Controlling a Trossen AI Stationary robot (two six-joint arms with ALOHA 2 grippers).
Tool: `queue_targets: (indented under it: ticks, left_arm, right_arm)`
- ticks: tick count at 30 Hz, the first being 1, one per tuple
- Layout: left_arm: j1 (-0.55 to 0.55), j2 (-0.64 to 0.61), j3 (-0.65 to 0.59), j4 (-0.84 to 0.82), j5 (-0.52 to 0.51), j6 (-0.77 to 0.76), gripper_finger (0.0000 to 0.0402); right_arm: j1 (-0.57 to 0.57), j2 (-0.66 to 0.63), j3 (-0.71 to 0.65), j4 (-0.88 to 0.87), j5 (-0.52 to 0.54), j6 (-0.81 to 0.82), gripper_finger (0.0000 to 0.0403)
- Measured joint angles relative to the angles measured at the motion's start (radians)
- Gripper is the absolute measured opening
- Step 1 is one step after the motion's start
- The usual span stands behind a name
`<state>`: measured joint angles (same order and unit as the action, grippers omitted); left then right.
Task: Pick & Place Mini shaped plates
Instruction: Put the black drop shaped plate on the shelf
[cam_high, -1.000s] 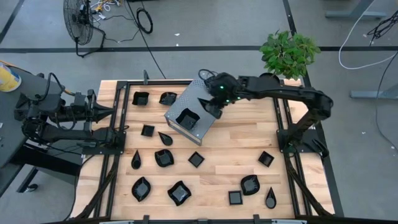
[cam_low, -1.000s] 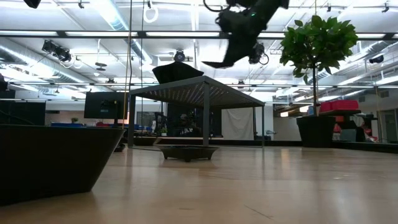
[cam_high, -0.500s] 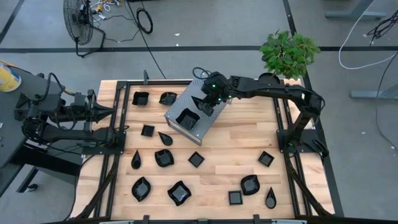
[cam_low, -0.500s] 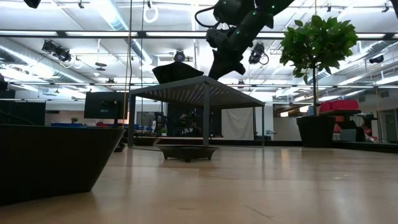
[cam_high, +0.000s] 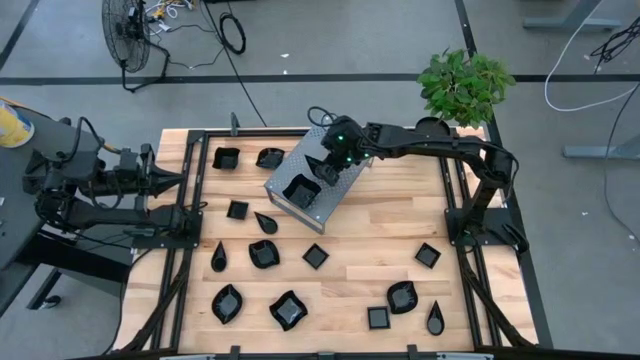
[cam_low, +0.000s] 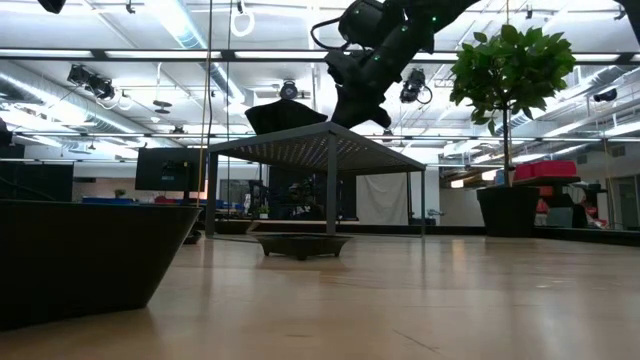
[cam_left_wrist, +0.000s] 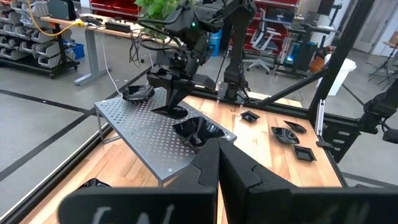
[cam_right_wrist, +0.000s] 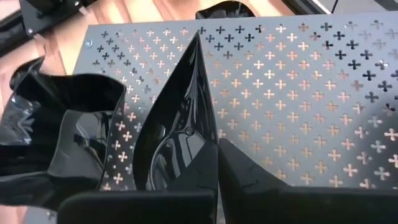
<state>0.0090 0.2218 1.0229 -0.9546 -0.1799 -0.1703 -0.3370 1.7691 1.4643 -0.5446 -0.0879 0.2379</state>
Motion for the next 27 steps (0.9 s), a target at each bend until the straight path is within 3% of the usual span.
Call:
queue_targets:
  ticks: [27]
  left_arm:
    - [0.0,0.0,0.0,0.0,0.0,-0.001,0.0005]
  right_arm:
    - [0.021,0.022,-0.001,0.003,0.008,0.221,0.0]
